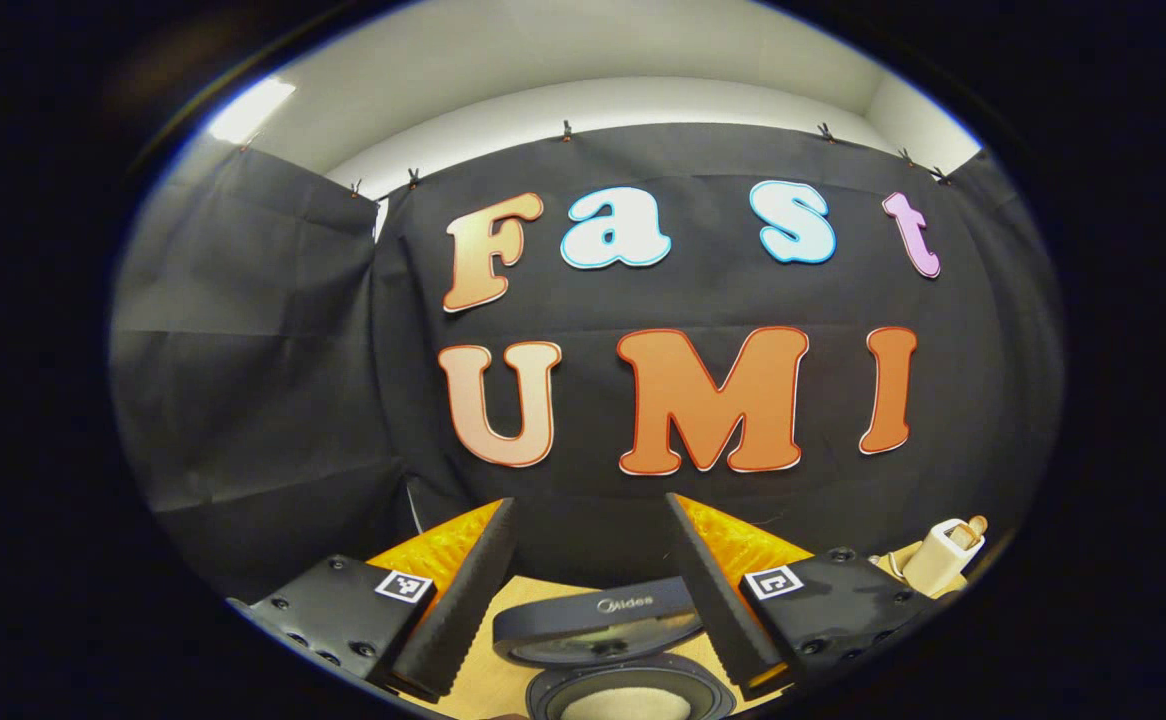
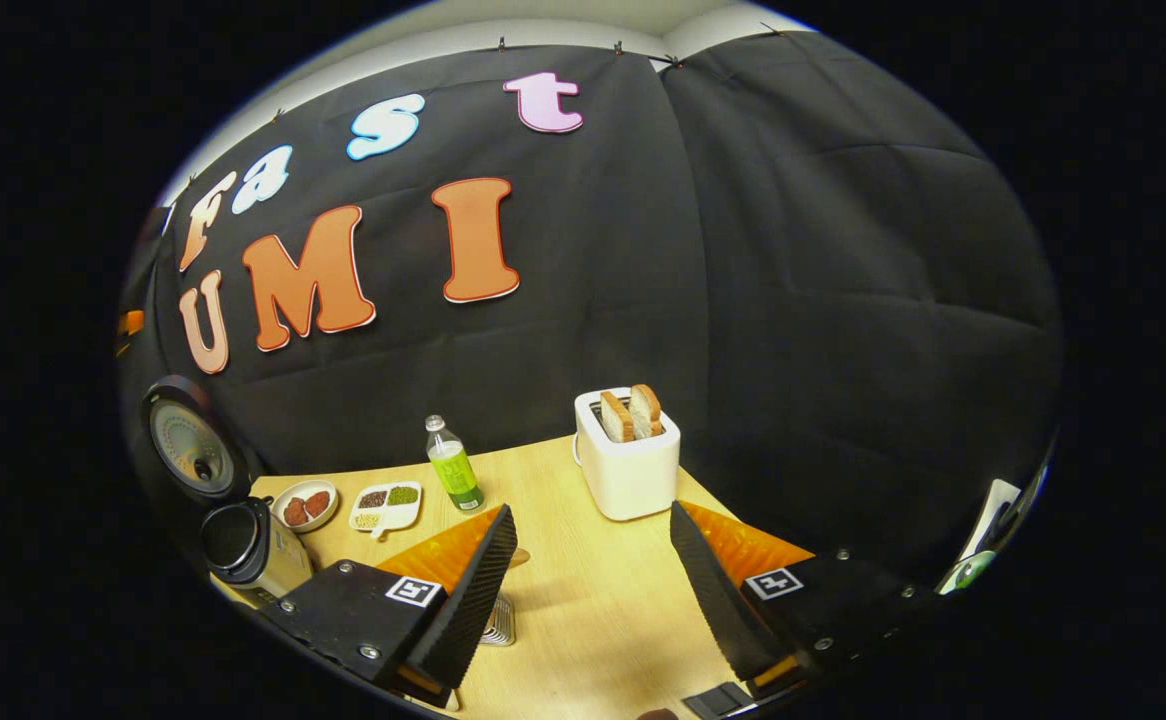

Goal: Close the left gripper, press the button to open the rice cooker; take a wooden spoon from the chopstick holder with the right hand, scoop a spoonful of rice and pour it into the rice cooker, then put the wooden spoon back into the chopstick holder.

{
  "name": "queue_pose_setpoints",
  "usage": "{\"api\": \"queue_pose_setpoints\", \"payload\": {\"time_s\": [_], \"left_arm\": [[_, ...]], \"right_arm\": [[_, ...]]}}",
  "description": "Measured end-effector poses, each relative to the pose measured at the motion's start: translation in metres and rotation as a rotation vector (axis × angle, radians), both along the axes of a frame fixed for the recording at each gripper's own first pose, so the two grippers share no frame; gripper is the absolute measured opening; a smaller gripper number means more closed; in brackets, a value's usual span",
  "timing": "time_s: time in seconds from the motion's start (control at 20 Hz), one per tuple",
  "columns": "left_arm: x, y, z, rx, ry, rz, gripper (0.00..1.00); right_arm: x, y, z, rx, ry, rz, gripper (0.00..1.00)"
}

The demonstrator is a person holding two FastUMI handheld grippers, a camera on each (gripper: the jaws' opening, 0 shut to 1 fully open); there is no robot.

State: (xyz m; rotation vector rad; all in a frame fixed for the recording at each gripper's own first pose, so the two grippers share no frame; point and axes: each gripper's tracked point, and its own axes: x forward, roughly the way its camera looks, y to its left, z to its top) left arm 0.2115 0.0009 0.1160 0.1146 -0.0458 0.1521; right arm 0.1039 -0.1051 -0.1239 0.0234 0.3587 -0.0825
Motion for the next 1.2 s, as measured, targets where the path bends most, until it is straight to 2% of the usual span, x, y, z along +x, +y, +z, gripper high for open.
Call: {"api": "queue_pose_setpoints", "payload": {"time_s": [0.2,0.35,0.4,0.5,0.6,0.75,0.85,0.95,1.05,1.2], "left_arm": [[0.041,-0.006,-0.028,-0.001,0.07,0.001,0.94],[0.059,-0.005,-0.062,-0.047,0.141,-0.001,0.94],[0.064,0.0,-0.069,-0.047,0.148,0.01,0.98],[0.07,0.007,-0.089,-0.063,0.195,0.024,0.94],[0.062,0.008,-0.106,-0.093,0.248,0.027,0.94],[0.055,0.001,-0.105,-0.072,0.218,0.001,1.0],[0.042,-0.004,-0.108,-0.072,0.207,-0.014,0.96],[0.025,-0.012,-0.116,-0.07,0.213,-0.021,1.0],[0.008,-0.024,-0.128,-0.08,0.243,-0.048,0.97],[-0.02,-0.035,-0.147,-0.093,0.257,-0.068,1.0]], "right_arm": [[-0.002,-0.013,0.01,-0.011,-0.007,-0.026,0.95],[-0.002,-0.018,0.016,-0.014,-0.014,-0.046,0.95],[-0.003,-0.018,0.017,-0.009,-0.016,-0.05,0.95],[-0.003,-0.016,0.025,0.003,-0.03,-0.051,0.95],[-0.002,-0.015,0.033,0.0,-0.047,-0.049,0.95],[0.001,-0.013,0.045,-0.006,-0.067,-0.044,0.95],[0.004,-0.009,0.048,0.004,-0.078,-0.033,0.95],[0.007,-0.004,0.047,0.009,-0.076,-0.019,0.95],[0.01,0.001,0.045,0.013,-0.074,-0.001,0.95],[0.014,0.015,0.044,0.01,-0.072,0.041,0.94]]}}
